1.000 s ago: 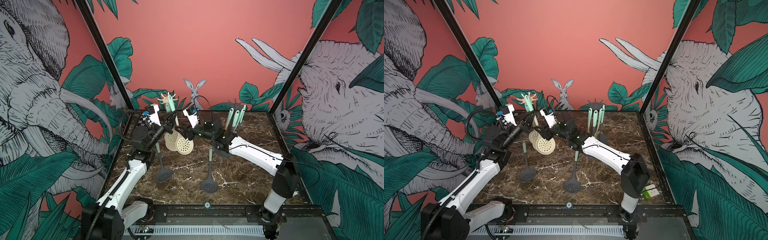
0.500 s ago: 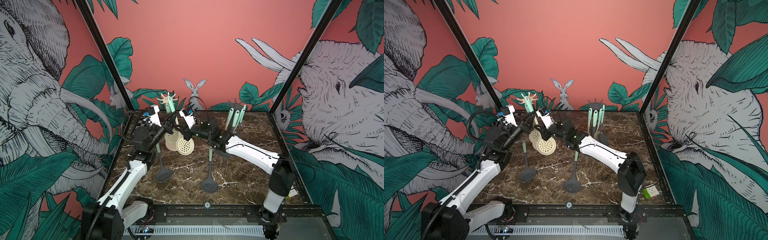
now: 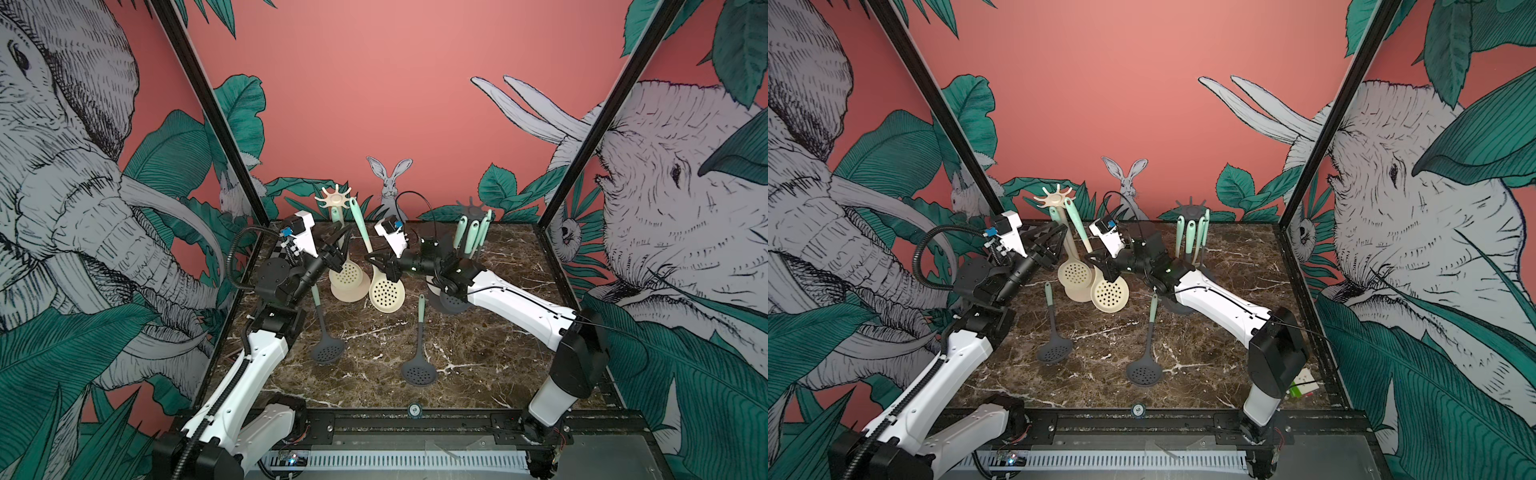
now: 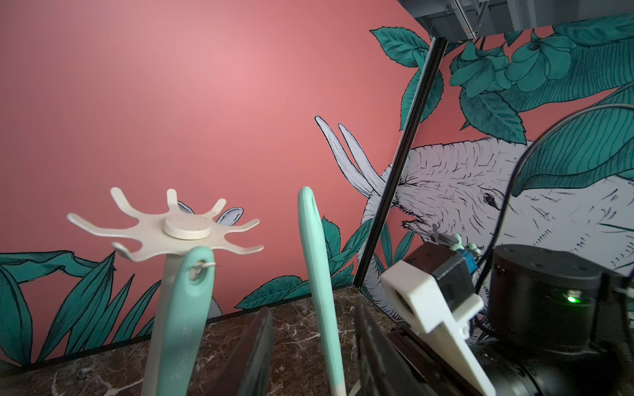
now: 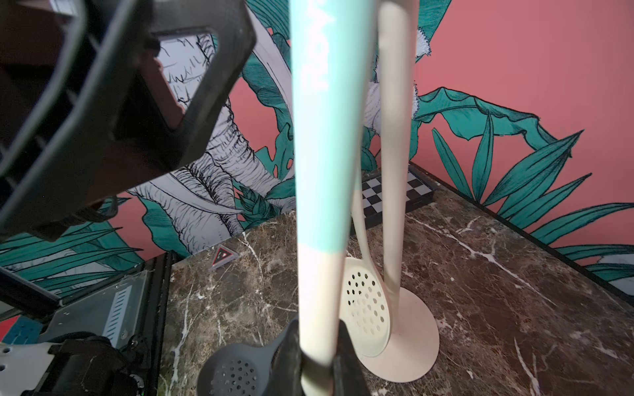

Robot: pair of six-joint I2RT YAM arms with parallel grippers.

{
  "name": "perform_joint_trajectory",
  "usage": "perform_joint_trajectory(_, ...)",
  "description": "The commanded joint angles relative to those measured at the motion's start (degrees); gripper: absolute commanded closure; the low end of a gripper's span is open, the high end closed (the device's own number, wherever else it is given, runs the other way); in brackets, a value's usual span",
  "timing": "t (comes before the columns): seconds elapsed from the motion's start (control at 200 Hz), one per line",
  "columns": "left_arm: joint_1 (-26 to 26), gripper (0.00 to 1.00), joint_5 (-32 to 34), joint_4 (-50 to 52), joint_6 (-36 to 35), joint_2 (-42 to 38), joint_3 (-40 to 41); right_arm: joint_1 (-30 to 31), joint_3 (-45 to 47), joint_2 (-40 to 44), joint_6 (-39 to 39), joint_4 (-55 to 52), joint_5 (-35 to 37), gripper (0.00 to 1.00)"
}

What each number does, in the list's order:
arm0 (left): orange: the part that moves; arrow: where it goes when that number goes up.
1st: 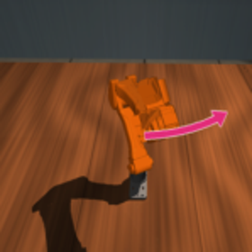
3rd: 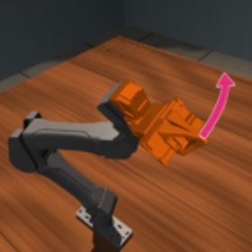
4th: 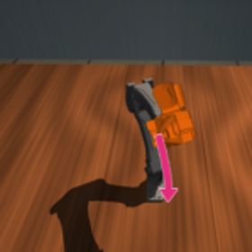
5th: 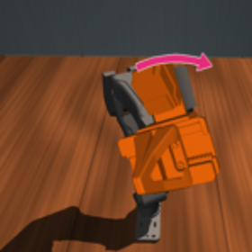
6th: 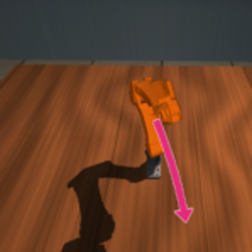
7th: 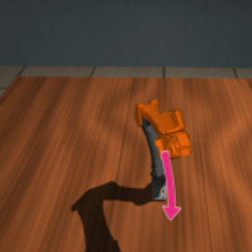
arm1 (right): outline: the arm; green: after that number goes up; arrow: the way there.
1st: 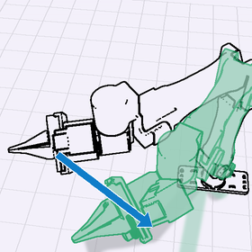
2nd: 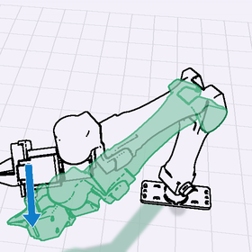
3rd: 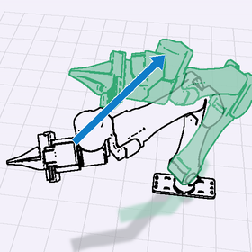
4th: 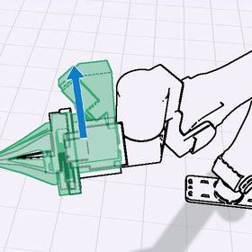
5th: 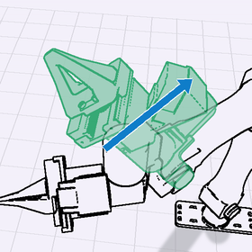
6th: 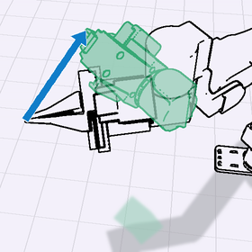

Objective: Hang the skimmer on the kitchen utensil rack
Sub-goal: Hang the skimmer on the rack.

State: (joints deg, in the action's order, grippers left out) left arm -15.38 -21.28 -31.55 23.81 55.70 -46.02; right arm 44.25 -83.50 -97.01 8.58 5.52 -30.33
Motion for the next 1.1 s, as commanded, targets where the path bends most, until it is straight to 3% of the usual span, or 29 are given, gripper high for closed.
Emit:
perform_joint_trajectory(0.0, 0.00, 0.58, 1.35, 1.10, -2.56, -3.04, -0.70, -1.52, -0.18, 0.94, 1.76, 3.56, -8.81, 1.00)
perform_joint_trajectory(0.51, 0.62, 0.59, 10.22, 4.29, -7.46, -10.99, 2.70, -2.03, -4.03, -3.96, 1.15, 0.61, -10.80, 1.00)
perform_joint_trajectory(1.095, 0.70, 0.58, 9.68, 4.46, -8.06, -11.68, 2.98, -2.11, -7.83, -8.64, 0.86, -2.11, -13.68, 1.00)
